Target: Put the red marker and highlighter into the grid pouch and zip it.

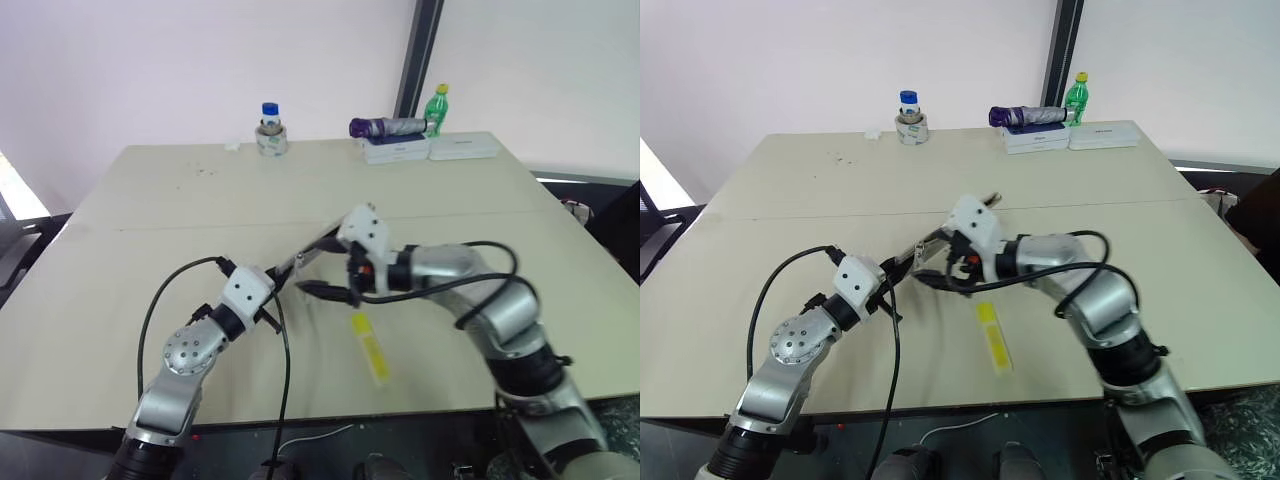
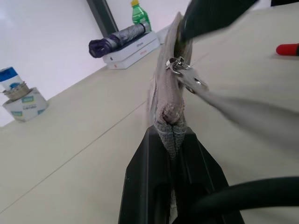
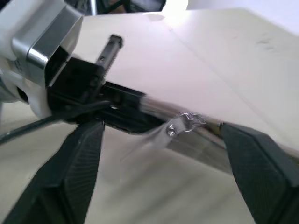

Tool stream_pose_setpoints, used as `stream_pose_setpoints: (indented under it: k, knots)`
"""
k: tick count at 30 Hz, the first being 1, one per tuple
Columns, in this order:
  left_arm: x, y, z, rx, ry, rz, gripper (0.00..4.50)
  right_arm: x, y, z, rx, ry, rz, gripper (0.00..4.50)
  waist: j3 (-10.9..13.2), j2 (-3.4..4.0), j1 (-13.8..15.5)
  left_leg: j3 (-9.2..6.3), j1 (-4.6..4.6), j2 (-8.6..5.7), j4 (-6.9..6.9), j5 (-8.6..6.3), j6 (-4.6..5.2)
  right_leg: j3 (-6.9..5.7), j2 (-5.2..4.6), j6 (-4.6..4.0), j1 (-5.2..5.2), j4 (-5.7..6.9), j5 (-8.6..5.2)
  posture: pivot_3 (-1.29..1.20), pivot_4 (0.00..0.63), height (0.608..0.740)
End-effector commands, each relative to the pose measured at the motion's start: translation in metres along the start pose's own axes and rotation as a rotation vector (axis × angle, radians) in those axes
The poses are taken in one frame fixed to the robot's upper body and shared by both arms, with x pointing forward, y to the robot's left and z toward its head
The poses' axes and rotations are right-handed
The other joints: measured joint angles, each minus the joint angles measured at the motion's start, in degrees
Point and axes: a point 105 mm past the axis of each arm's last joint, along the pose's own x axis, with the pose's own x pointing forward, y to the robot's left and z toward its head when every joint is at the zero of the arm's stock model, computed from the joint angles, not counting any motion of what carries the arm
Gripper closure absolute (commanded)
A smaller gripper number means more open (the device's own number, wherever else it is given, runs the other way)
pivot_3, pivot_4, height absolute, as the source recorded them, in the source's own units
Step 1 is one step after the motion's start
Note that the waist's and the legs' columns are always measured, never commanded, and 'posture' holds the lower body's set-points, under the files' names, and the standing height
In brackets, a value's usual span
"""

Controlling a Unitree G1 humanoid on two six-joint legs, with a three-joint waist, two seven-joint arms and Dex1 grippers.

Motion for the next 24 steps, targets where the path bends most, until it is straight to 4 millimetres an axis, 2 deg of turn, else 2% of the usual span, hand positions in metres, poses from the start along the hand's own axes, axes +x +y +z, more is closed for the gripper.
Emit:
stream_pose_setpoints:
  k: [1, 3, 7, 16, 20, 24]
  knots:
    - [-0.002, 0.013, 0.01, 0.043, -0.035, 0.041, 4.5, -0.023, 0.002, -0.015, 0.045, 0.096, -0.009, 0.73, 0.0, -0.04, 0.2, 0.0, 0.0, 0.01, 0.0, -0.05, 0.08, 0.0, 0.0, 0.0, 0.02, -0.04, 0.0, 0.0, 0.15, 0.74]
    - [-0.003, 0.013, 0.008, 0.057, -0.034, 0.025, 4.5, -0.029, 0.007, -0.026, 0.146, 0.14, 0.014, 0.73, 0.0, -0.04, -0.1, 0.01, 0.0, 0.02, 0.0, -0.16, 0.28, 0.01, 0.01, 0.0, 0.02, -0.04, 0.0, 0.0, 0.15, 0.74]
    - [-0.007, 0.014, 0.004, 0.065, -0.029, 0.009, 4.5, -0.038, 0.012, -0.063, 0.301, 0.291, -0.065, 0.73, 0.0, -0.04, -0.2, 0.01, 0.0, 0.04, -0.02, -0.17, 0.29, 0.01, 0.02, 0.0, 0.02, -0.02, 0.0, 0.0, 0.15, 0.74]
    - [-0.014, 0.015, -0.003, 0.079, -0.018, -0.033, 4.5, -0.044, 0.038, -0.092, 0.439, 0.455, -0.121, 0.73, 0.0, -0.04, 0.7, 0.01, 0.0, 0.02, 0.01, -0.18, 0.31, 0.01, 0.0, 0.0, 0.04, -0.03, 0.0, 0.0, 0.15, 0.74]
    - [-0.012, 0.014, -0.002, 0.075, -0.025, -0.041, 4.5, -0.041, 0.044, -0.105, 0.394, 0.564, -0.163, 0.73, 0.0, -0.04, 1.0, 0.01, 0.0, 0.02, 0.01, -0.18, 0.31, 0.01, 0.0, 0.0, 0.04, -0.03, 0.0, 0.0, 0.15, 0.74]
    - [-0.012, 0.012, -0.001, 0.071, -0.03, -0.045, 4.5, -0.036, 0.047, -0.112, 0.401, 0.595, -0.184, 0.73, -0.1, -0.12, 0.9, 0.0, 0.01, 0.02, 0.02, -0.18, 0.31, 0.01, 0.0, 0.0, 0.05, -0.03, 0.0, 0.0, 0.15, 0.74]
